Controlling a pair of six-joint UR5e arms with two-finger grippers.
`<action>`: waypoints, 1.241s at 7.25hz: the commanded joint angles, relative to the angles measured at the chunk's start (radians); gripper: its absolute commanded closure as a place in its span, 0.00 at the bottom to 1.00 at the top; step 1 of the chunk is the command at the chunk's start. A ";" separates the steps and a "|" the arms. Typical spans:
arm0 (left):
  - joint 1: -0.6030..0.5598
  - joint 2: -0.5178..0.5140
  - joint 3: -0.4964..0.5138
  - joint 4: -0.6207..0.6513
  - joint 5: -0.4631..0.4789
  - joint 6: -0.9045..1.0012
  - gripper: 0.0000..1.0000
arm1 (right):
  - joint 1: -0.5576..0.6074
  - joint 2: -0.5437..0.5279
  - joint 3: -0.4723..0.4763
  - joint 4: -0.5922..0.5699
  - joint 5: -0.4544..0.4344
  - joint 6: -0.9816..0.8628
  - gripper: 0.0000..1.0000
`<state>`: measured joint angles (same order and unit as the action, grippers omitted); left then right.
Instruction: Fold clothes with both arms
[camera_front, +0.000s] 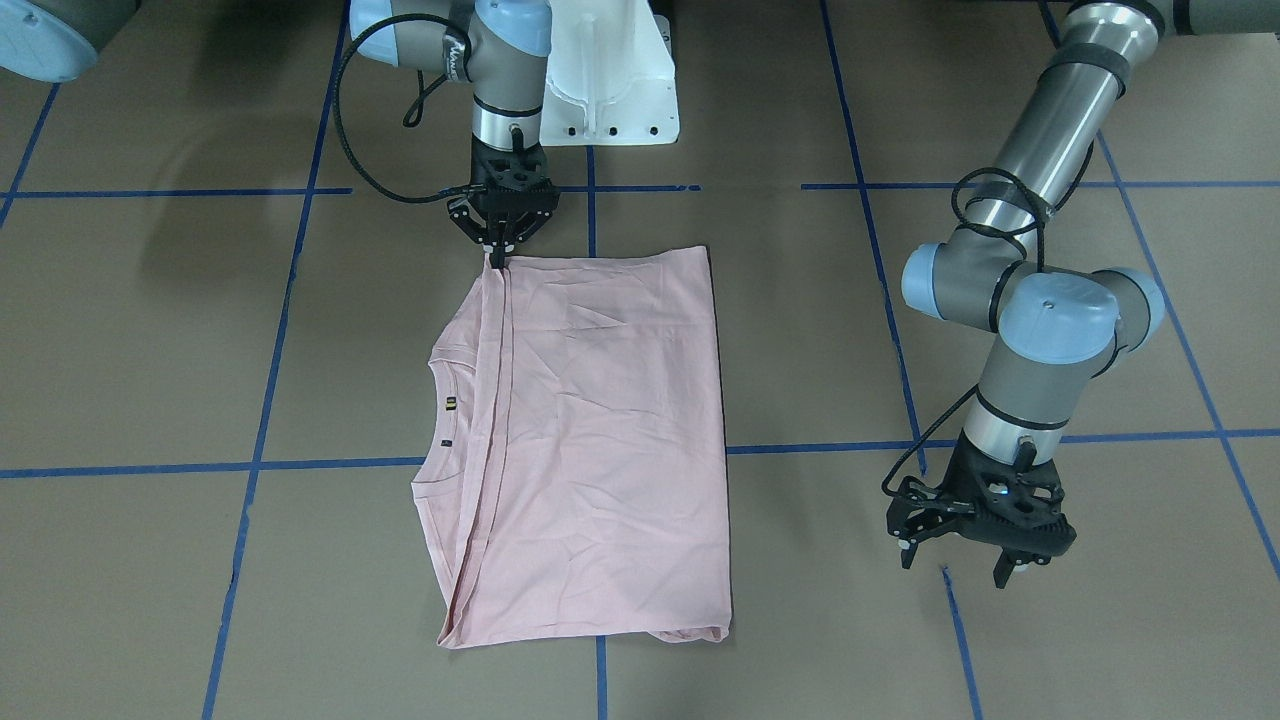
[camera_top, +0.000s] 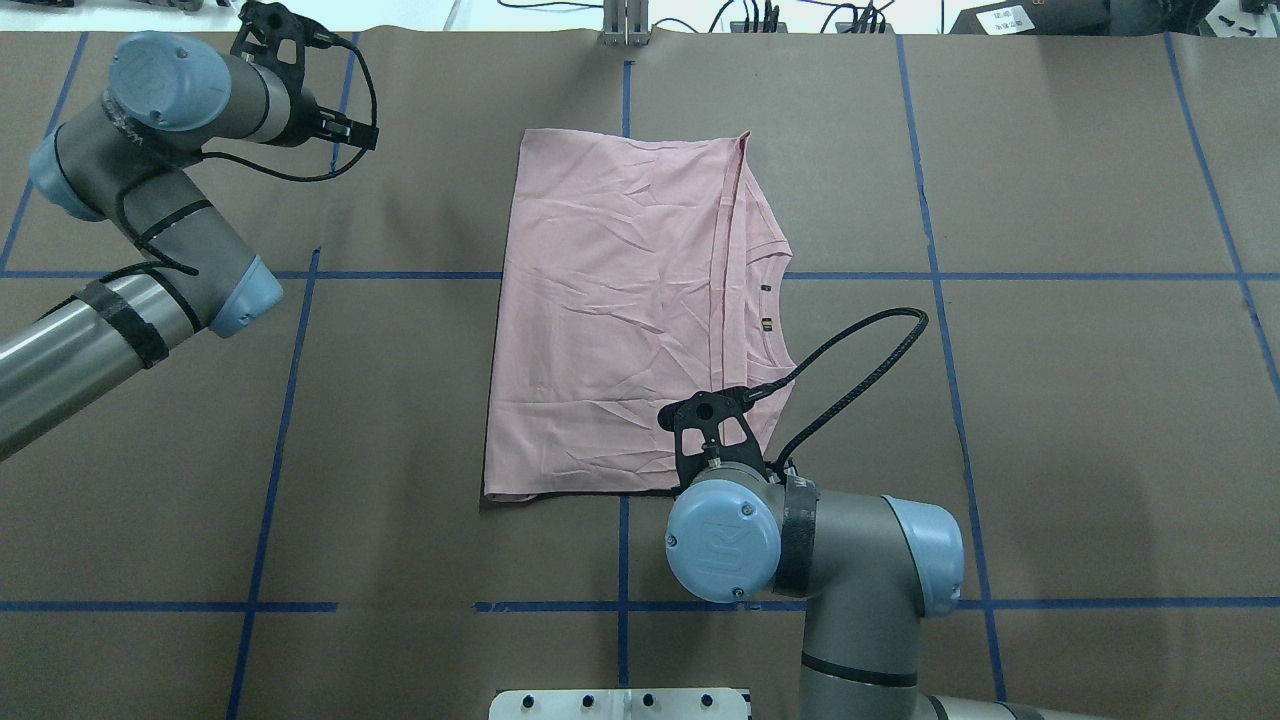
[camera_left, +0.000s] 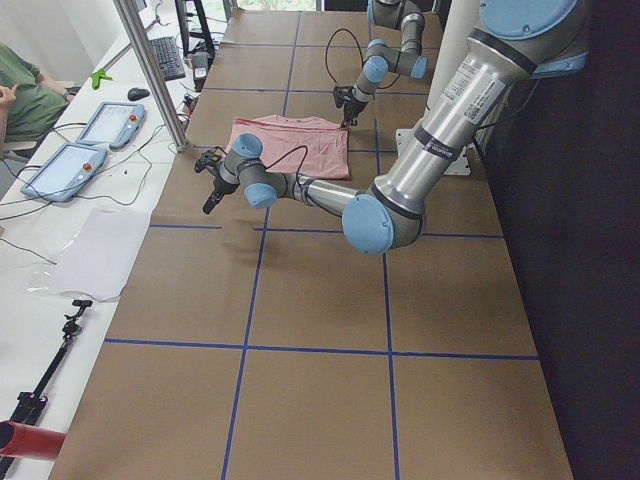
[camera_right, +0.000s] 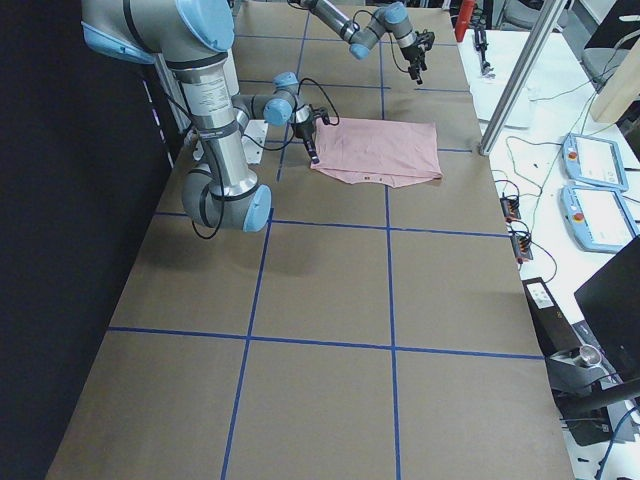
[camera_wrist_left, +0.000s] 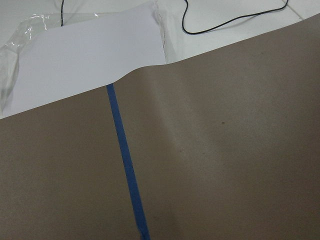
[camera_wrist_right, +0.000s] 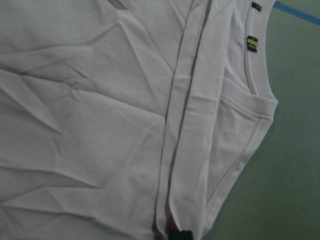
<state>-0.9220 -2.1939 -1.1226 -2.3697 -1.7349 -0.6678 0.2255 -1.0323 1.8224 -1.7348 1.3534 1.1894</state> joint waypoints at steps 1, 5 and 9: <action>0.003 0.000 -0.006 0.001 0.000 -0.004 0.00 | 0.017 -0.047 0.043 0.000 -0.002 0.010 1.00; 0.005 0.000 -0.011 0.003 0.000 -0.004 0.00 | -0.015 -0.135 0.084 0.003 -0.011 0.157 1.00; 0.009 0.000 -0.012 0.004 0.000 -0.004 0.00 | -0.026 -0.124 0.133 0.009 0.007 0.204 0.00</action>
<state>-0.9141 -2.1936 -1.1342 -2.3655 -1.7349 -0.6719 0.1942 -1.1620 1.9333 -1.7270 1.3530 1.4101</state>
